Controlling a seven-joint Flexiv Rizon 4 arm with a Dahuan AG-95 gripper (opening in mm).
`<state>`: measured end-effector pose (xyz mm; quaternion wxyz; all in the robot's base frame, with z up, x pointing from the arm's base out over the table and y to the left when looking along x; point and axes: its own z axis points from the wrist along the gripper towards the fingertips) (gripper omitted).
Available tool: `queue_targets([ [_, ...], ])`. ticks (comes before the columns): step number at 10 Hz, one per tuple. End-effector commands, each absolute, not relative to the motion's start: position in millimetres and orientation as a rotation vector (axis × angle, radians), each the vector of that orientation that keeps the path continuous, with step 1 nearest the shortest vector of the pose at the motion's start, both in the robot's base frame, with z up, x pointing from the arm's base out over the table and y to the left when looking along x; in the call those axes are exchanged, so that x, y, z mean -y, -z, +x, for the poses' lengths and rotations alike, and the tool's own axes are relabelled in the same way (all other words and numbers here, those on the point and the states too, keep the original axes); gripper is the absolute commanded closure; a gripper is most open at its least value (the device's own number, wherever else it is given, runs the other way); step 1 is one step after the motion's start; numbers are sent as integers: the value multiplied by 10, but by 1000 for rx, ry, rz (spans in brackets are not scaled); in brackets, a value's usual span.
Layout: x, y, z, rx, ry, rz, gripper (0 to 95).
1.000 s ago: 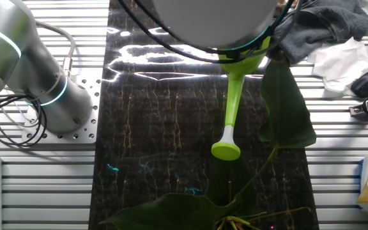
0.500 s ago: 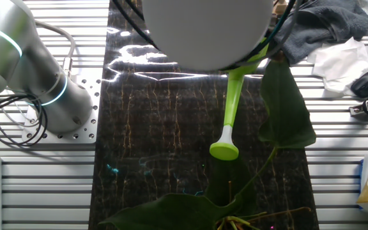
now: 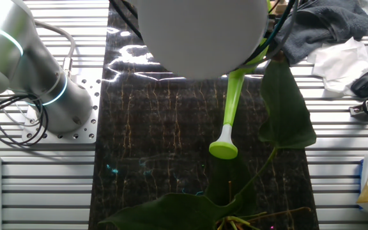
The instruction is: Water the plant
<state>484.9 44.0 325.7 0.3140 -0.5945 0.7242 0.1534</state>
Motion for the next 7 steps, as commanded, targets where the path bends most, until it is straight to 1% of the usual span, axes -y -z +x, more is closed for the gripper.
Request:
queue_targets([
  [1,-449,-3273,4863,-1909,-404,-1565,950],
  [7,-435,-3289,4854,-1900,-416,-1555,950],
])
